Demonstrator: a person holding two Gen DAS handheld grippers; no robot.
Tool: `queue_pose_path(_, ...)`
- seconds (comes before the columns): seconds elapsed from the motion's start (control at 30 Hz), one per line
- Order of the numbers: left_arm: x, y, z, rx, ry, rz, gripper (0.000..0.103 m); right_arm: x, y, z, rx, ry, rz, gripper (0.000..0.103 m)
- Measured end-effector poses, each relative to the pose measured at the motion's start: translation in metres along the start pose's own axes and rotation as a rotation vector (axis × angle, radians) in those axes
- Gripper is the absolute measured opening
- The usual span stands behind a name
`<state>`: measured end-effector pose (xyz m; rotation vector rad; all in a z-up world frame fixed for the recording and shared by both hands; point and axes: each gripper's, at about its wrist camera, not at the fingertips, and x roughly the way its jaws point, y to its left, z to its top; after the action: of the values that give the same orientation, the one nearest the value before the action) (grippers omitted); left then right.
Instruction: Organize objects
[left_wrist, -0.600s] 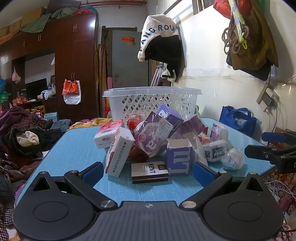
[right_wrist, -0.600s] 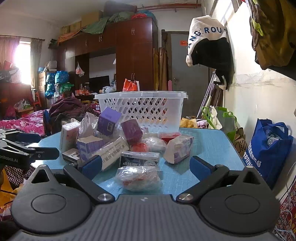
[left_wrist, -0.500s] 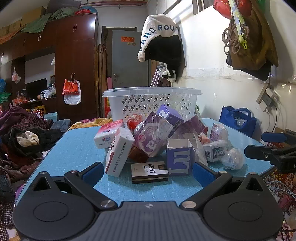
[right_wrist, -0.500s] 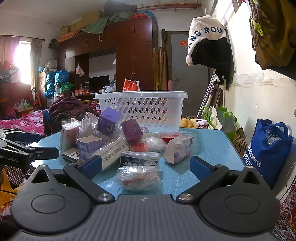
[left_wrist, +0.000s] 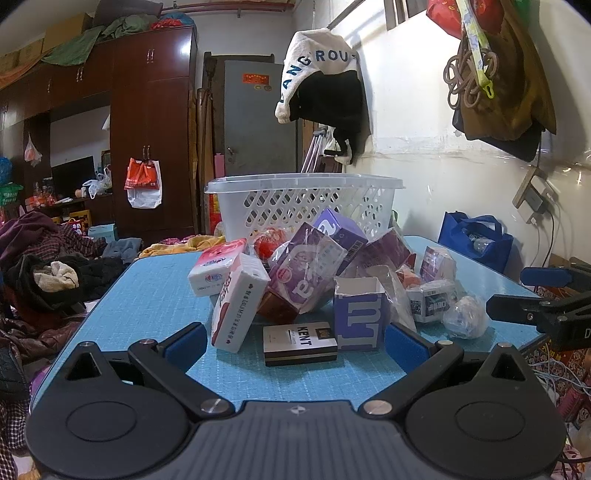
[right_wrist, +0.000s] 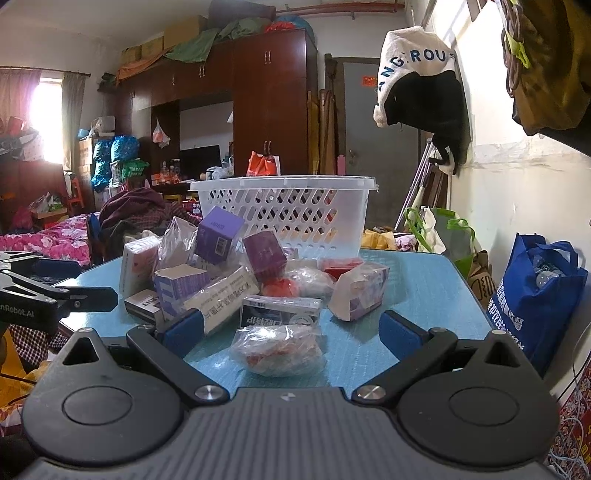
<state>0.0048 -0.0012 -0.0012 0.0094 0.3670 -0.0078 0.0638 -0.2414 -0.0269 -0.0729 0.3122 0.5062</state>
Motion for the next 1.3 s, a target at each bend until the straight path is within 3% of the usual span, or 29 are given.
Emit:
queue_pose_path(0.9, 0.0, -0.002, -0.001, 0.017, -0.017, -0.004, 0.103, 0.002, -0.001, -0.002, -0.011, 0.008, -0.008, 0.103)
queue_pose_path(1.0, 0.001, -0.001, 0.001, 0.013, -0.047, -0.002, 0.103, 0.0, -0.003, -0.003, 0.003, -0.035, -0.011, 0.103)
queue_pose_path(1.1, 0.009, 0.008, 0.006, -0.039, -0.06, -0.02, 0.103, -0.006, -0.007, -0.005, 0.043, -0.16, -0.045, 0.103)
queue_pose_path(1.17, 0.019, 0.011, 0.007, -0.03, -0.013, 0.011, 0.103, -0.006, -0.011, -0.007, 0.056, -0.2, -0.067, 0.103)
queue_pose_path(1.3, 0.02, 0.026, 0.004, -0.051, -0.066, 0.048, 0.103, 0.006, -0.02, -0.003, 0.089, -0.076, -0.051, 0.103)
